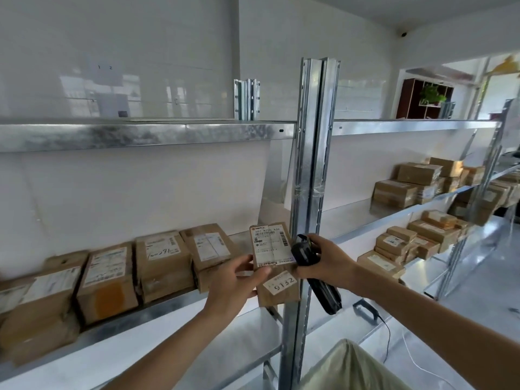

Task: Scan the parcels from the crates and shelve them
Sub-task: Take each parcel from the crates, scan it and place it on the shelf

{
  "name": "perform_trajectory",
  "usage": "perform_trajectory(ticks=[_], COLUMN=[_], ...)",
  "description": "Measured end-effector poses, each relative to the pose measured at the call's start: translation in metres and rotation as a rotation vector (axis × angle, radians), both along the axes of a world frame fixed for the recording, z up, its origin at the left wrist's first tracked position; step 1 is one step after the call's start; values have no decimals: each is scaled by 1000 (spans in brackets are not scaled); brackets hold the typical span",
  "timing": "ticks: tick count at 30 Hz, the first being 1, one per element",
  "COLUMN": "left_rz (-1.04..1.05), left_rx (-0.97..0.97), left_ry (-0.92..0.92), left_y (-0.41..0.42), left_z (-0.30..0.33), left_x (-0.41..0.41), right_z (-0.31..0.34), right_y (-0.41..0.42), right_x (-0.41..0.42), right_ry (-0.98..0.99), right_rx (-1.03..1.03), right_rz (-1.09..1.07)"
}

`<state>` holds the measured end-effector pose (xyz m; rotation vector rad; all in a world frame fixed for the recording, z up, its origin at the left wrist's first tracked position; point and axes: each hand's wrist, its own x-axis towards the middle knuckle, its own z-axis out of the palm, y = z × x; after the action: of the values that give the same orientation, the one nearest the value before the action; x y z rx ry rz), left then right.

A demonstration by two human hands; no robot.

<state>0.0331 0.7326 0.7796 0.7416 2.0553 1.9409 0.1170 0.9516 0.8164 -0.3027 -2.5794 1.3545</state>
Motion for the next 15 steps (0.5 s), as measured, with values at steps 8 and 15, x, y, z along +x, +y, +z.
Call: perform_trajectory(ticks=[8, 15], left_rz=[126, 207], left_rx=[-68, -108], left_ry=[-7, -15], left_y=[24, 38], left_z=[-7, -14], left_x=[-35, -48], right_z=[-7, -17], right_y=[34, 51], right_x=[-60, -92], right_ry=[-10, -16], right_rx=[-5, 11], right_rz=[153, 278])
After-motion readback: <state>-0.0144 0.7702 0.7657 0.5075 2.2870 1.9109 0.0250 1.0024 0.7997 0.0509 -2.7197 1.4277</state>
